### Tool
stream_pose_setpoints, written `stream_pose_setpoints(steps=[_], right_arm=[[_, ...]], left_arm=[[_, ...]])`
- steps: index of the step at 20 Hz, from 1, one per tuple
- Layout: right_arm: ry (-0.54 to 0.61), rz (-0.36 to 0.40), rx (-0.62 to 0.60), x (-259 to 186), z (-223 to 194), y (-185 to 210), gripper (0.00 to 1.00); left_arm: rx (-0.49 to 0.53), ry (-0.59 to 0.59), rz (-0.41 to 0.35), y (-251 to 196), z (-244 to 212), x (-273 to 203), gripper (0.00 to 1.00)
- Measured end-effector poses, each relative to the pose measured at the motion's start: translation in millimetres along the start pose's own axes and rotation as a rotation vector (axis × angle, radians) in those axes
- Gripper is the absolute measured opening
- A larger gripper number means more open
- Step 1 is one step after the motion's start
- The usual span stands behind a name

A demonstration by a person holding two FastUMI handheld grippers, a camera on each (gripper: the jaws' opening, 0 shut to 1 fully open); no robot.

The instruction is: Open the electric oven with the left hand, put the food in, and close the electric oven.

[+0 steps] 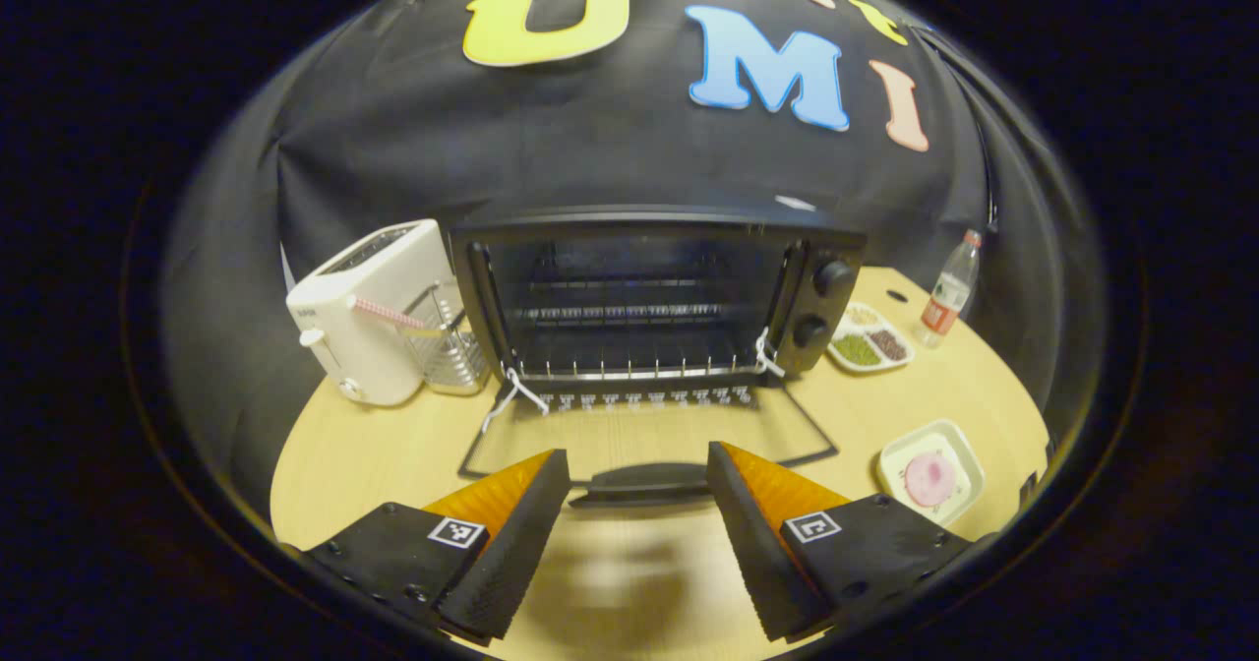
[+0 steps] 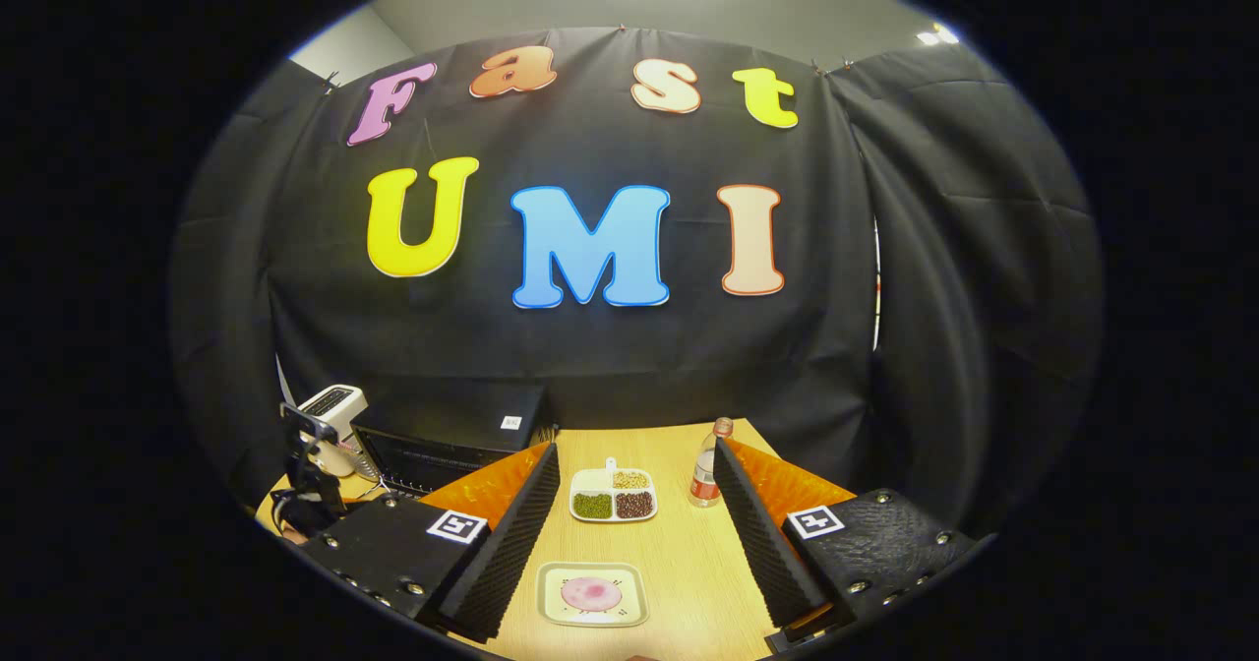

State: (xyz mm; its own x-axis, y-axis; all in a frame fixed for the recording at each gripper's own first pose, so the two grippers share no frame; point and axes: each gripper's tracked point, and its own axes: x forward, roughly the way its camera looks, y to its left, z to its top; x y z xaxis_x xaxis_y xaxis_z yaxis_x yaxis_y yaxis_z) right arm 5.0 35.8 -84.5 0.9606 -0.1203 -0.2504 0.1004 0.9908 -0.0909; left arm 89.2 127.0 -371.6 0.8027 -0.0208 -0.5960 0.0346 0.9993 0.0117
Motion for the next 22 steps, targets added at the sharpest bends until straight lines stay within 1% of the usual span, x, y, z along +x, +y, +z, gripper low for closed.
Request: stream_pose_setpoints(steps=[1,2,3,4,5,6,7,8,10,12,13,14,15,16,17,18,20,22], right_arm=[[0.028,0.011,0.01,4.1,-8.0,1.1,0.95],[0.06,0.025,0.018,9.0,-16.2,1.5,0.95],[0.096,0.044,0.026,14.3,-25.6,2.7,0.95],[0.141,0.065,0.039,20.9,-37.6,2.7,0.96],[0.19,0.09,0.06,27.0,-49.4,3.6,0.96],[0.245,0.117,0.075,34.8,-62.2,3.3,0.96],[0.317,0.136,0.077,42.2,-79.5,0.7,0.95],[0.387,0.15,0.068,48.6,-95.9,-3.1,0.95],[0.489,0.164,0.047,60.3,-130.3,-14.0,0.96],[0.593,0.183,0.03,70.4,-162.6,-18.5,0.95],[0.648,0.183,0.02,72.2,-180.7,-25.2,0.96],[0.697,0.182,0.021,76.3,-196.1,-28.0,0.96],[0.754,0.18,0.024,77.3,-211.4,-30.3,0.92],[0.82,0.176,0.032,77.6,-225.4,-33.2,0.96],[0.868,0.183,0.057,80.2,-237.0,-32.7,0.96],[0.926,0.178,0.083,79.6,-246.5,-34.6,0.96],[1.013,0.162,0.107,84.6,-265.5,-38.8,0.96],[1.061,0.134,0.089,92.4,-283.1,-45.4,0.96]], left_arm=[[0.004,-0.04,0.001,0.3,18.4,-9.1,0.95],[0.005,-0.085,-0.002,-0.8,37.8,-18.4,0.95],[0.002,-0.132,-0.004,-2.2,59.9,-29.0,0.99],[-0.005,-0.182,-0.007,-4.7,80.5,-42.7,0.95],[-0.014,-0.231,-0.011,-6.8,103.1,-57.9,0.99],[-0.023,-0.284,-0.013,-9.8,123.5,-72.6,0.95],[-0.03,-0.337,-0.013,-12.0,145.2,-89.0,0.99],[-0.036,-0.381,0.005,-10.4,164.0,-104.2,0.99],[-0.046,-0.454,0.025,-11.6,187.9,-138.6,0.98],[-0.063,-0.499,0.019,-13.9,206.8,-163.5,0.99],[-0.068,-0.515,0.012,-15.3,213.0,-174.1,0.98],[-0.069,-0.527,0.006,-17.1,216.7,-181.2,0.95],[-0.063,-0.541,0.011,-15.2,217.8,-188.7,0.97],[-0.044,-0.555,0.026,-10.3,216.4,-195.1,0.99],[-0.021,-0.55,0.049,-4.8,210.5,-197.5,0.95],[-0.003,-0.532,0.056,-3.6,197.9,-199.2,0.92],[0.008,-0.479,0.059,-3.0,173.6,-195.8,0.92],[-0.002,-0.45,0.07,4.4,159.1,-200.1,0.98]])
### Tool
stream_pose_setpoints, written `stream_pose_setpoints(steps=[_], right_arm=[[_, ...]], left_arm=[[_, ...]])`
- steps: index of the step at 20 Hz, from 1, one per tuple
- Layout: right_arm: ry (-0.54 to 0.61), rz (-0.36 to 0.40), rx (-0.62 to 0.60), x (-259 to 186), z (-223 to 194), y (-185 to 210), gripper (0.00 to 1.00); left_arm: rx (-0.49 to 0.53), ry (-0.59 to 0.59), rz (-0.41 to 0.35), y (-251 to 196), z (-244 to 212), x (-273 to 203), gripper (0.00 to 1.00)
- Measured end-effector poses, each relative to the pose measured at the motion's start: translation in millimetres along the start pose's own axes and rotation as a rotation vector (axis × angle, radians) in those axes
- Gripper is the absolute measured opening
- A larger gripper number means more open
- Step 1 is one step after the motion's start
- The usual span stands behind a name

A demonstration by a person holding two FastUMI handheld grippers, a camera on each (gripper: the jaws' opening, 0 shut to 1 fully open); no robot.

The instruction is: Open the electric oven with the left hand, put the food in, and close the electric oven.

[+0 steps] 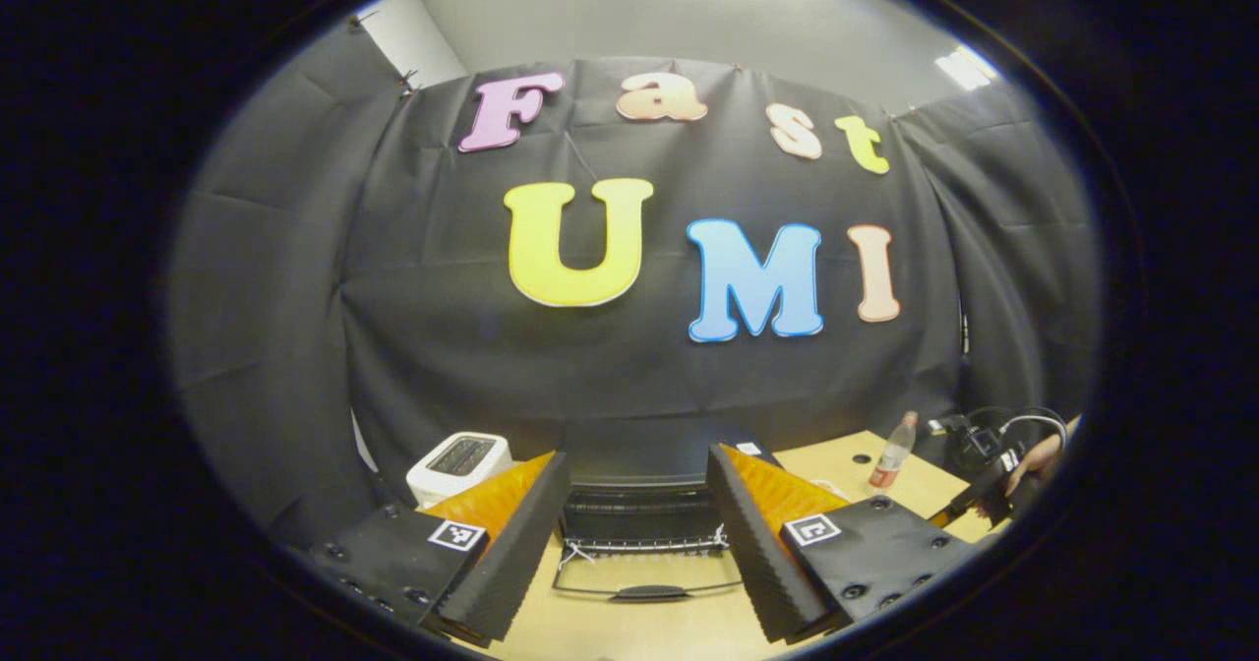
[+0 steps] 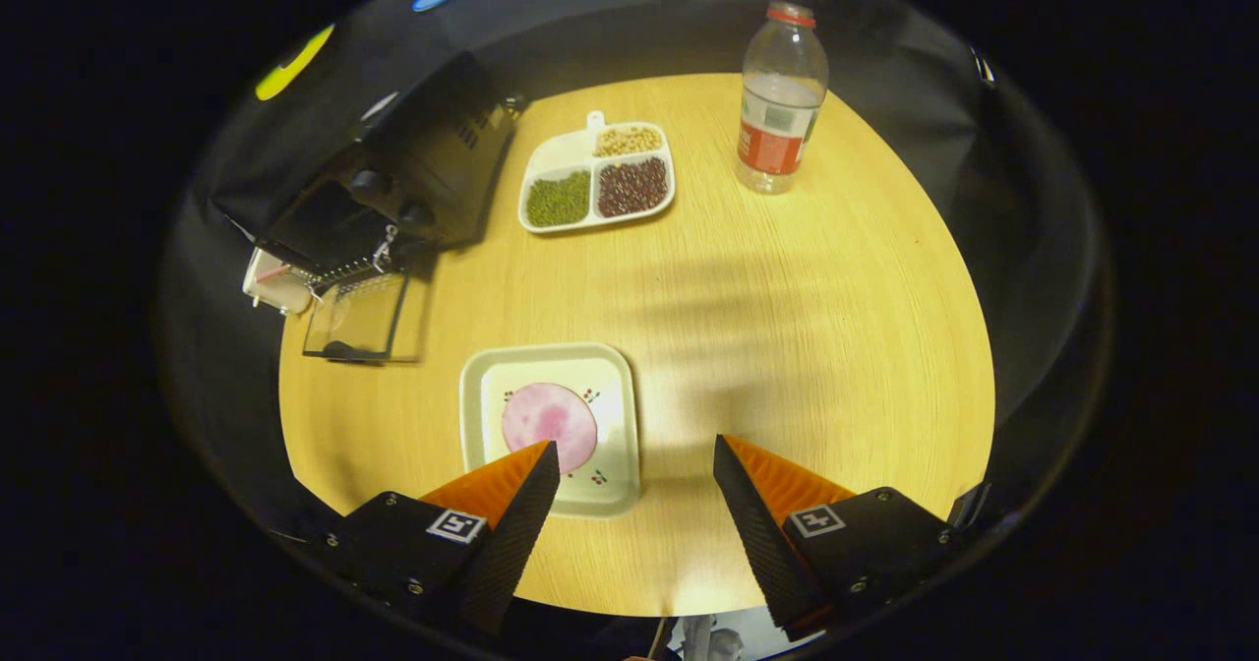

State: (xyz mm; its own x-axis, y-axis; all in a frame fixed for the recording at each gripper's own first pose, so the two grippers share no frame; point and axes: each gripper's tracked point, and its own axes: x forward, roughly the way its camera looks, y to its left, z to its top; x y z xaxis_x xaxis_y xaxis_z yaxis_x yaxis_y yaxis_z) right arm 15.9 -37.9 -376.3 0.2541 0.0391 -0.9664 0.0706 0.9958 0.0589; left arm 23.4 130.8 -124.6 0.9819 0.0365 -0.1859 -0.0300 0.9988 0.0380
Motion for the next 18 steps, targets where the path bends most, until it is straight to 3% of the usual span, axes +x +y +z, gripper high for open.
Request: stream_pose_setpoints(steps=[7,8,9,12,14,15,17,18], right_arm=[[0.109,-0.091,-0.043,53.5,-2.1,-4.7,0.96],[0.116,-0.105,-0.052,57.7,-1.8,-5.2,0.92],[0.122,-0.11,-0.057,61.4,-3.8,-3.5,0.96],[0.128,-0.099,-0.078,70.6,-5.9,2.8,0.96],[0.128,-0.072,-0.121,68.1,-4.2,7.8,0.81],[0.119,-0.061,-0.12,62.6,0.5,10.5,0.5],[0.133,-0.038,-0.094,60.7,0.0,7.1,0.23],[0.156,-0.007,-0.069,96.2,-16.9,5.0,0.13]], left_arm=[[-0.023,-0.018,0.078,38.9,12.6,-26.5,0.95],[-0.021,-0.023,0.087,43.8,15.4,-29.0,0.96],[-0.02,-0.025,0.094,47.9,17.2,-31.0,0.98],[-0.024,-0.018,0.108,54.0,15.6,-31.4,0.98],[-0.032,-0.009,0.109,53.1,12.7,-30.0,0.99],[-0.037,-0.008,0.106,50.6,13.1,-29.0,0.99],[-0.037,-0.017,0.101,42.9,17.5,-26.0,0.95],[-0.033,-0.022,0.097,38.2,21.4,-25.5,0.99]])
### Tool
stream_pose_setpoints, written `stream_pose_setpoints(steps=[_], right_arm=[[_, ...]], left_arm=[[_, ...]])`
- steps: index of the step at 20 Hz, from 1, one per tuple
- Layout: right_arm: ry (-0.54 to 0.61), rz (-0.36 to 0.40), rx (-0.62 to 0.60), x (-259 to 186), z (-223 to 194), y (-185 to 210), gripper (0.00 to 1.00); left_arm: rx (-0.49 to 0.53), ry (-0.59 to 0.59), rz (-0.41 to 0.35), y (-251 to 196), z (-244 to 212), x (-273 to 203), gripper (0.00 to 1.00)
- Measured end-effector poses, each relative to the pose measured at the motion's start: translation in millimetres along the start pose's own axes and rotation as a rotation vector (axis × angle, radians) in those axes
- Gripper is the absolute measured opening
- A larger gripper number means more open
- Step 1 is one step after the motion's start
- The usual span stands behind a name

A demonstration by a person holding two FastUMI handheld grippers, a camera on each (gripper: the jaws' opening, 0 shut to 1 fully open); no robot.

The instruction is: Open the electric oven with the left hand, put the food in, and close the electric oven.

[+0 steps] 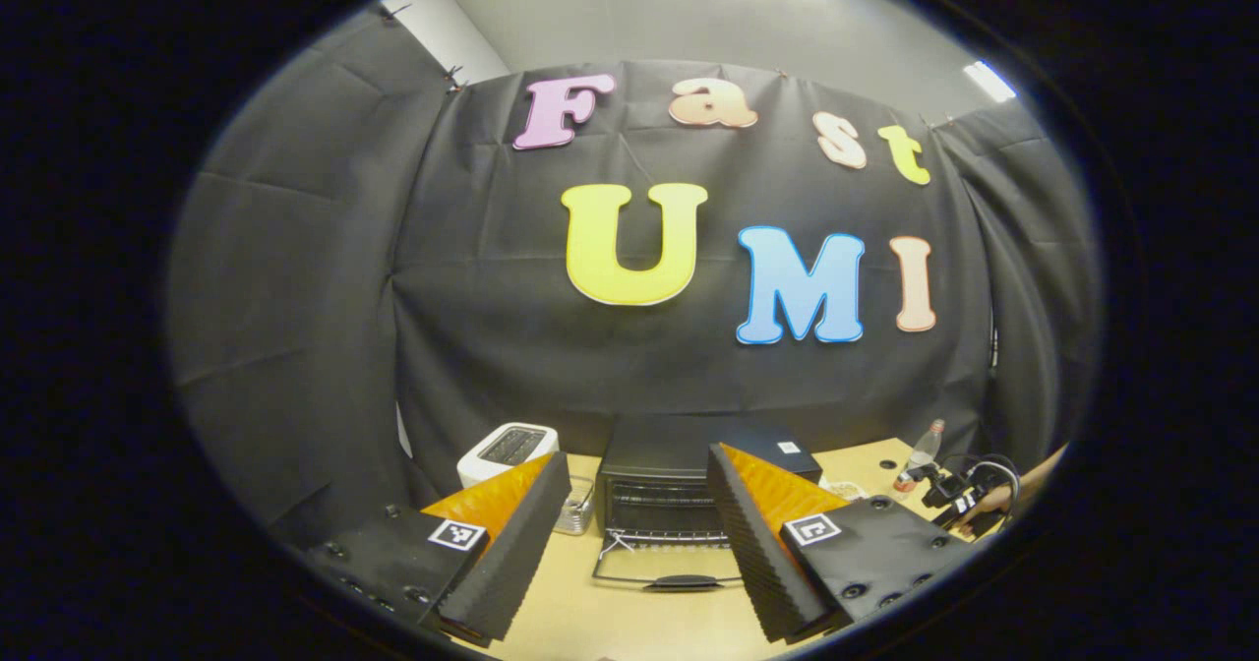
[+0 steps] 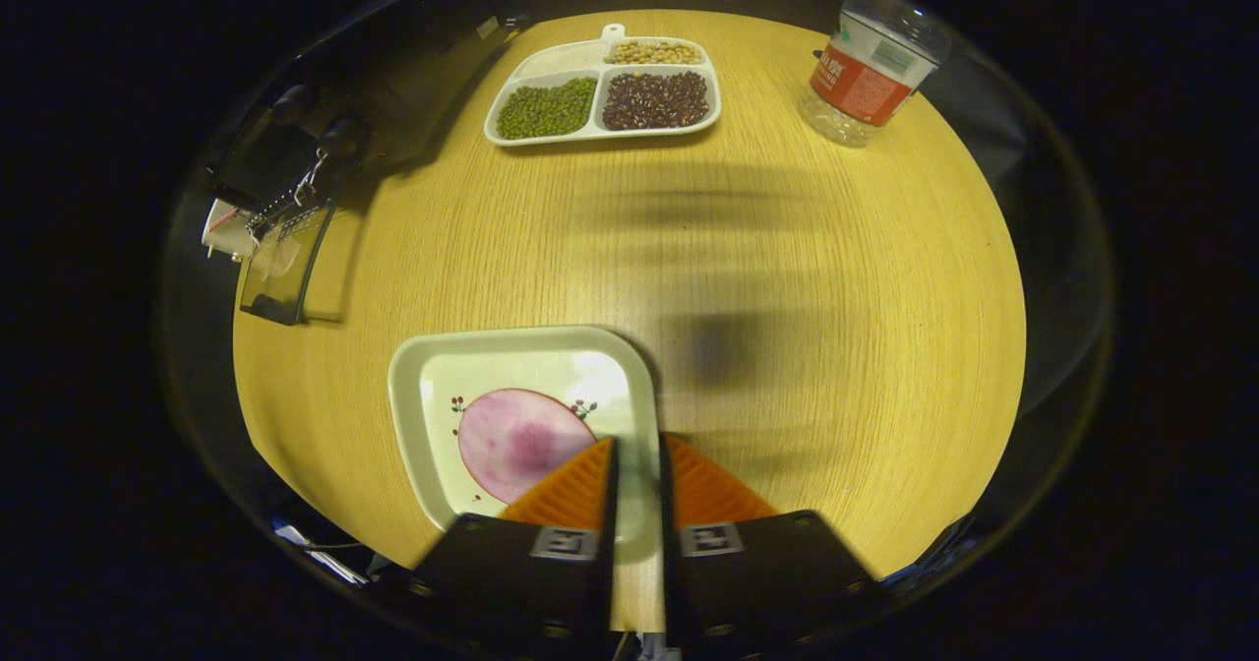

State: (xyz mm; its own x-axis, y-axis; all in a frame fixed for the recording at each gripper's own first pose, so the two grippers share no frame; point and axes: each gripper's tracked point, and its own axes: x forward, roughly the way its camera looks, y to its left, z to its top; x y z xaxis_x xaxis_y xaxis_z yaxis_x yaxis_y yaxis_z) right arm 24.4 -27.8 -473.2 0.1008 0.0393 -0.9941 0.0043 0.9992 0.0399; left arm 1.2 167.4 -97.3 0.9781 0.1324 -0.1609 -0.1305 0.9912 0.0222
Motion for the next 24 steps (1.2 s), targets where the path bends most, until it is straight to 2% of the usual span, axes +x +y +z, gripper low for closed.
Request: stream_pose_setpoints(steps=[1,3,6,11,17,20,24], right_arm=[[-0.023,0.042,0.01,-17.9,11.0,2.1,0.03],[-0.037,0.086,0.027,-21.0,10.4,1.6,0.01],[-0.064,0.189,0.074,-22.4,4.8,4.0,0.0],[-0.074,0.485,0.215,-26.3,-13.1,18.9,0.01],[-0.1,0.757,0.417,-36.9,-21.9,30.2,0.01],[-0.138,0.798,0.449,-50.7,-23.0,32.0,0.01],[-0.231,0.767,0.457,-77.7,-21.7,46.9,0.0]], left_arm=[[0.005,-0.005,-0.006,-6.8,2.9,0.2,0.95],[0.021,-0.014,-0.016,-20.1,7.7,-0.3,0.94],[0.028,-0.009,-0.021,-37.9,11.4,-3.5,0.99],[0.017,-0.015,-0.007,-63.6,22.7,-10.4,0.98],[0.021,-0.011,0.039,-79.6,33.6,-23.0,0.98],[0.014,-0.02,0.044,-84.1,42.3,-27.3,0.99],[0.003,-0.05,-0.015,-89.7,55.6,-21.1,0.99]])
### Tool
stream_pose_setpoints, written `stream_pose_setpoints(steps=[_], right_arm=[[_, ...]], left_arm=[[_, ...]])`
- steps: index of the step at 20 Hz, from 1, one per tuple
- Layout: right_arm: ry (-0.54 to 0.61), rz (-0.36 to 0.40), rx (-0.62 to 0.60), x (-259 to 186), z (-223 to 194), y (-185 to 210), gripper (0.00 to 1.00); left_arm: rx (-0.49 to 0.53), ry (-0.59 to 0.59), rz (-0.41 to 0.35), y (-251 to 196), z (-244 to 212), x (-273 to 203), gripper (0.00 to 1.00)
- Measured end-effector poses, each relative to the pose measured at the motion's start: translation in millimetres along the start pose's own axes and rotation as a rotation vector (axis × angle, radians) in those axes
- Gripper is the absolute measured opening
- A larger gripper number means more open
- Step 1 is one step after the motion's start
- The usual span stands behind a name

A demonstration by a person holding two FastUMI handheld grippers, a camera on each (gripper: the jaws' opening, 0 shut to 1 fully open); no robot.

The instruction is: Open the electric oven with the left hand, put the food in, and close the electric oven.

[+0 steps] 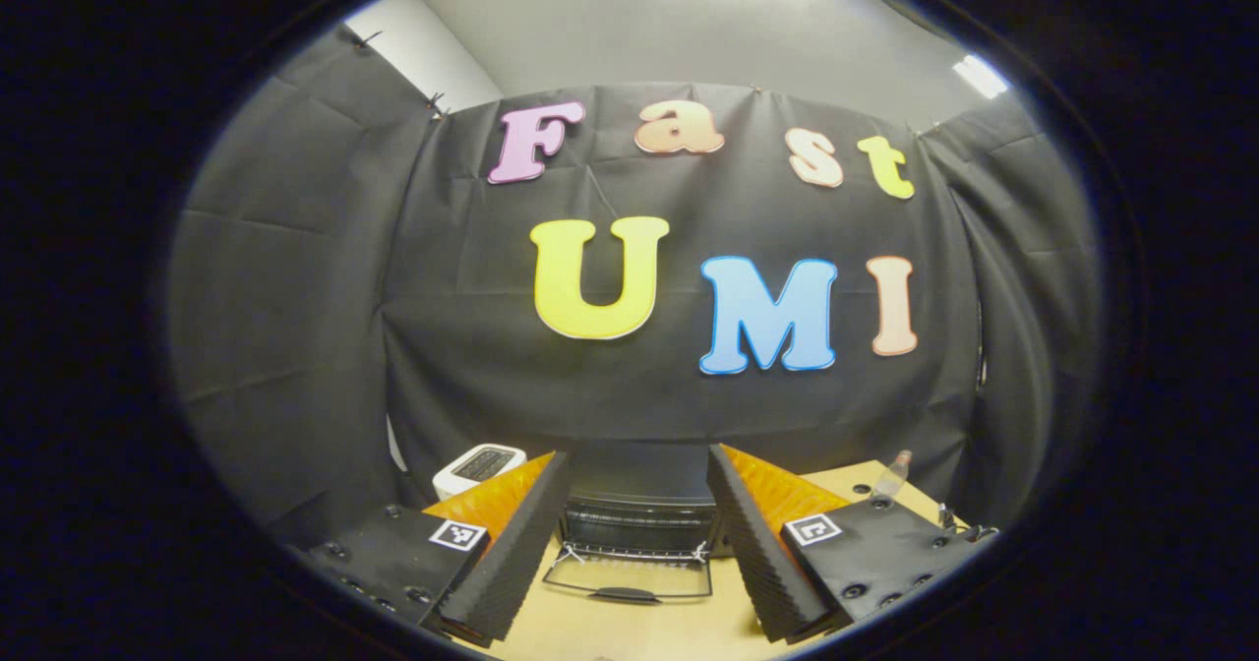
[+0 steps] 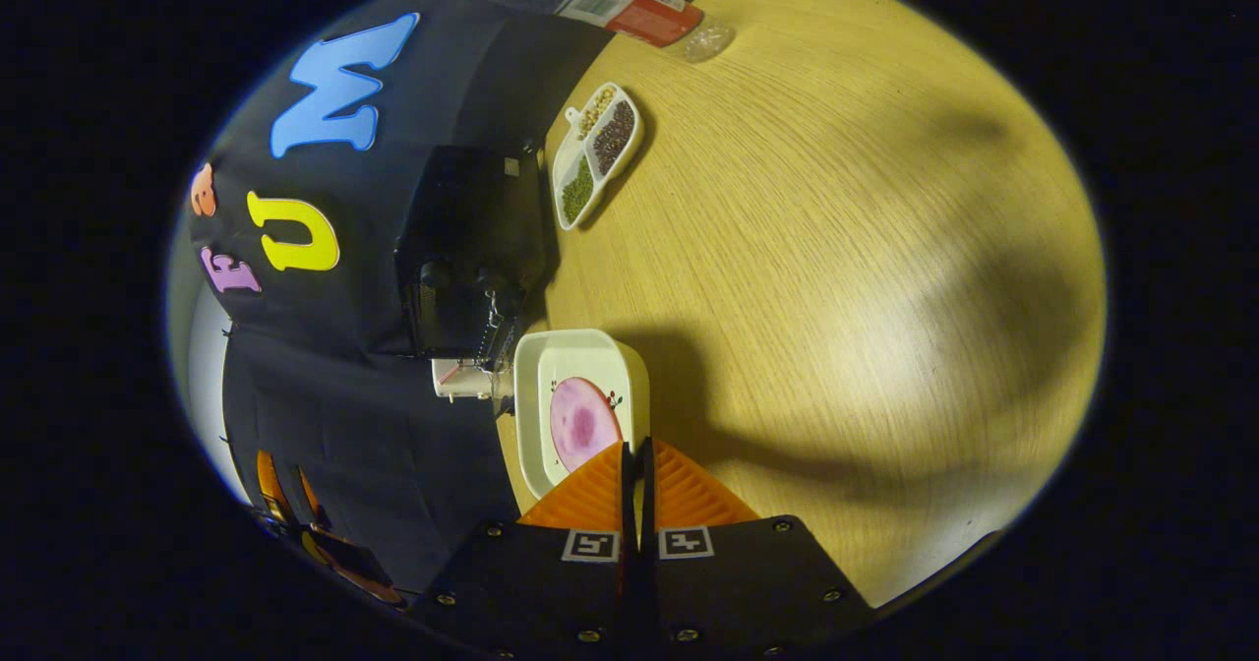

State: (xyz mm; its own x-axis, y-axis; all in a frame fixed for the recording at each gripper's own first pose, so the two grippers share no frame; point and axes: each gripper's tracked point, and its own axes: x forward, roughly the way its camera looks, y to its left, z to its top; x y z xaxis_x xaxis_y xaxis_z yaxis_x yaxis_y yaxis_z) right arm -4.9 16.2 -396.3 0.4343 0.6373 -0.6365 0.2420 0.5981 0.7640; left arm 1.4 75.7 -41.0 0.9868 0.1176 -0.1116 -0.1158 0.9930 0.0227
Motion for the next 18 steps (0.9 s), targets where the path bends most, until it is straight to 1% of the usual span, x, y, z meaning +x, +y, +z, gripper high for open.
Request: stream_pose_setpoints(steps=[1,3,4,5,6,7,12,15,16,18], right_arm=[[-0.032,-0.005,-0.006,-2.8,-4.7,11.1,0.0],[-0.112,-0.003,0.003,-7.9,-14.9,38.9,0.0],[-0.157,-0.001,0.017,-7.3,-19.8,52.8,0.0],[-0.2,-0.002,0.041,-4.3,-26.2,66.0,0.01],[-0.237,-0.005,0.064,0.4,-31.0,78.1,0.0],[-0.269,-0.008,0.087,7.0,-37.1,90.7,0.0],[-0.357,-0.021,0.176,60.5,-55.5,149.6,0.01],[-0.389,-0.032,0.212,100.4,-53.2,176.7,0.0],[-0.392,-0.037,0.235,112.9,-52.2,183.9,0.0],[-0.396,-0.041,0.281,141.6,-45.8,196.4,0.01]], left_arm=[[0.0,-0.006,-0.019,2.2,0.9,3.1,0.99],[-0.001,-0.021,-0.05,11.4,4.2,10.4,0.91],[-0.001,-0.018,-0.066,16.9,2.2,12.6,0.99],[0.004,-0.012,-0.082,23.9,-1.5,16.3,0.95],[0.011,-0.008,-0.099,31.3,-4.4,18.1,0.95],[0.022,-0.012,-0.113,40.3,-5.9,21.0,0.99],[0.025,-0.022,-0.167,82.1,-14.4,22.6,0.99],[0.001,-0.03,-0.172,107.1,-17.4,22.7,0.99],[-0.01,-0.024,-0.171,115.1,-20.1,21.6,0.95],[-0.024,-0.02,-0.162,130.7,-22.3,19.9,0.95]])
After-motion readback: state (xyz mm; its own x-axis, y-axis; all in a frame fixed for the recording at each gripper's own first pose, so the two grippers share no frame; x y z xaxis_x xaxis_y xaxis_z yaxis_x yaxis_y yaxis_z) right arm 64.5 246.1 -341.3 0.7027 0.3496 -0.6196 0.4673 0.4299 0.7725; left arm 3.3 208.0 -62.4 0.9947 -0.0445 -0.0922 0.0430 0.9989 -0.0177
